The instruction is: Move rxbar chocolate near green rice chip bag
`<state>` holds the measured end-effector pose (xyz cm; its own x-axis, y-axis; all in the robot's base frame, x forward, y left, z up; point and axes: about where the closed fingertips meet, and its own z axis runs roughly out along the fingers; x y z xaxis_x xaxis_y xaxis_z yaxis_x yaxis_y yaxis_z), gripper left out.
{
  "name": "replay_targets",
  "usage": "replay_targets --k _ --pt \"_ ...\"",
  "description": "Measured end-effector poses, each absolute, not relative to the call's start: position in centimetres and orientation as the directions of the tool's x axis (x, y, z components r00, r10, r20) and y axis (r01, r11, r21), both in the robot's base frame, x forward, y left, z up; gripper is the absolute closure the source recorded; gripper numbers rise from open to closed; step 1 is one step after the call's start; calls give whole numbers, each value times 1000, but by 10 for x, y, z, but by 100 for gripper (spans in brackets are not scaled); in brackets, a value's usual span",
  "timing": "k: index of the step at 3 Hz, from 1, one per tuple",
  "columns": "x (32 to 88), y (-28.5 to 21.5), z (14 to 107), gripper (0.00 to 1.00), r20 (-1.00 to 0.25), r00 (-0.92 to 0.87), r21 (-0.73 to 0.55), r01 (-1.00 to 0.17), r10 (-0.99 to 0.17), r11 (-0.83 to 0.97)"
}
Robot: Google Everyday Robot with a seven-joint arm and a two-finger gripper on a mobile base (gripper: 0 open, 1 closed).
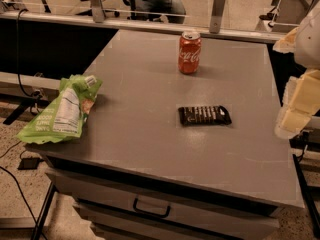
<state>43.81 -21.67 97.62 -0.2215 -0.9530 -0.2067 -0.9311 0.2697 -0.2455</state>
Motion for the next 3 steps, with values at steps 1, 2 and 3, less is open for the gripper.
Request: replay_targets --k 1,2,3 --pt "440 -215 976 0 -211 -210 -246 -934 -955 260" --pt "450 -199 974 0 -230 -138 -244 -950 -963 194" --pt "468 -170 964 0 -239 -26 -236 -968 -971 84"
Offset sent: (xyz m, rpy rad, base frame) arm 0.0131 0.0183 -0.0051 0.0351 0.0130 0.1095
